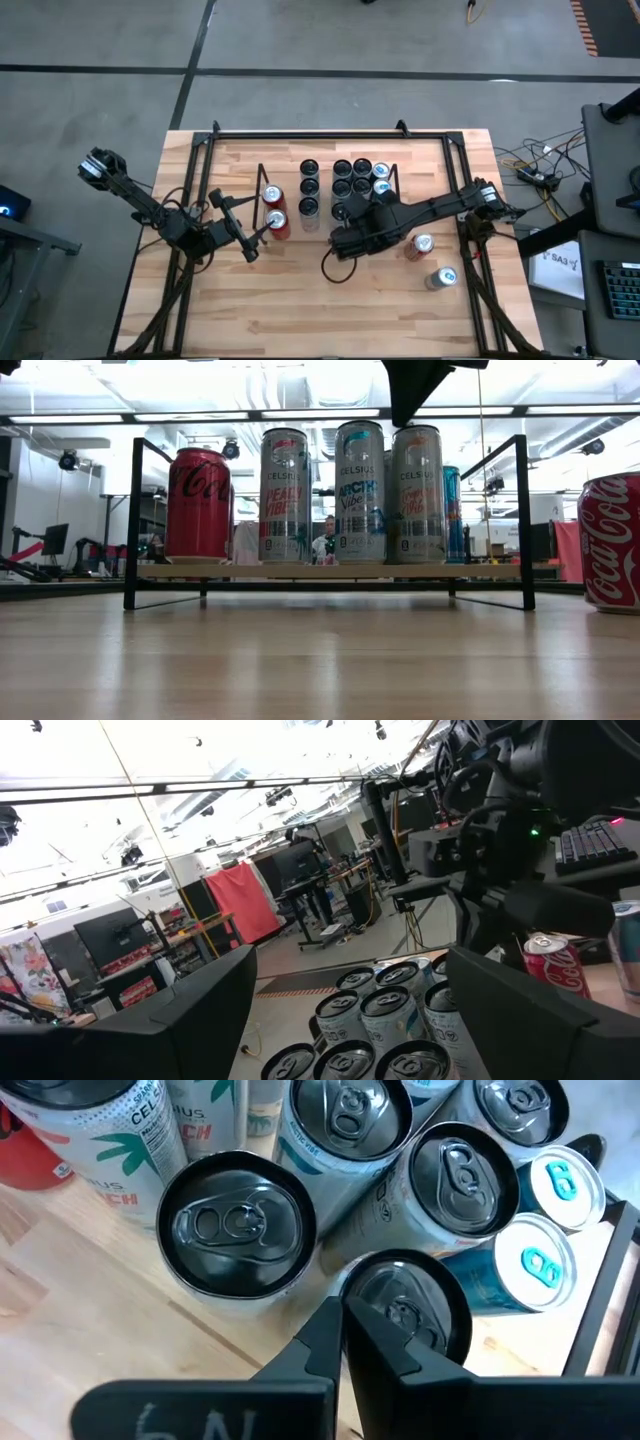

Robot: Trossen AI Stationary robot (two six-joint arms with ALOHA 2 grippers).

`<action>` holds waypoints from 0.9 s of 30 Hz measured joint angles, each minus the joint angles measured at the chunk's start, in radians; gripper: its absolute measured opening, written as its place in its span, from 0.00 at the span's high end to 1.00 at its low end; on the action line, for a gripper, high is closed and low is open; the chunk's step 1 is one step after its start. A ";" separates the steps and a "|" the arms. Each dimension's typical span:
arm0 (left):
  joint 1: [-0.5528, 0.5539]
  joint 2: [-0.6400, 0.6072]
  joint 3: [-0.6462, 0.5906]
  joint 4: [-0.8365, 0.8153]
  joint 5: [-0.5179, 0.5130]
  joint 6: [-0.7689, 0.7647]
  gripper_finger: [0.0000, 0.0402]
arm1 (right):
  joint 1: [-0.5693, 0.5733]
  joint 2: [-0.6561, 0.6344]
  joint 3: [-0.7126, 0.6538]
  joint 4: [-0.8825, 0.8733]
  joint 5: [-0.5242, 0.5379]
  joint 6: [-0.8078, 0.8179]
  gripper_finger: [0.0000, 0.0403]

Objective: Place canned beverage on shelf
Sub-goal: Adjust the white and yellow soda cans

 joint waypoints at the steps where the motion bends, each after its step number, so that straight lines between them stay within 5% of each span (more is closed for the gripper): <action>1: 0.000 0.000 0.000 0.000 0.000 0.000 0.23 | 0.000 -0.001 0.002 -0.001 0.000 -0.004 0.98; 27: 0.000 0.000 0.000 0.000 0.000 0.000 0.23 | -0.068 -0.023 -0.051 -0.028 -0.040 -0.051 0.98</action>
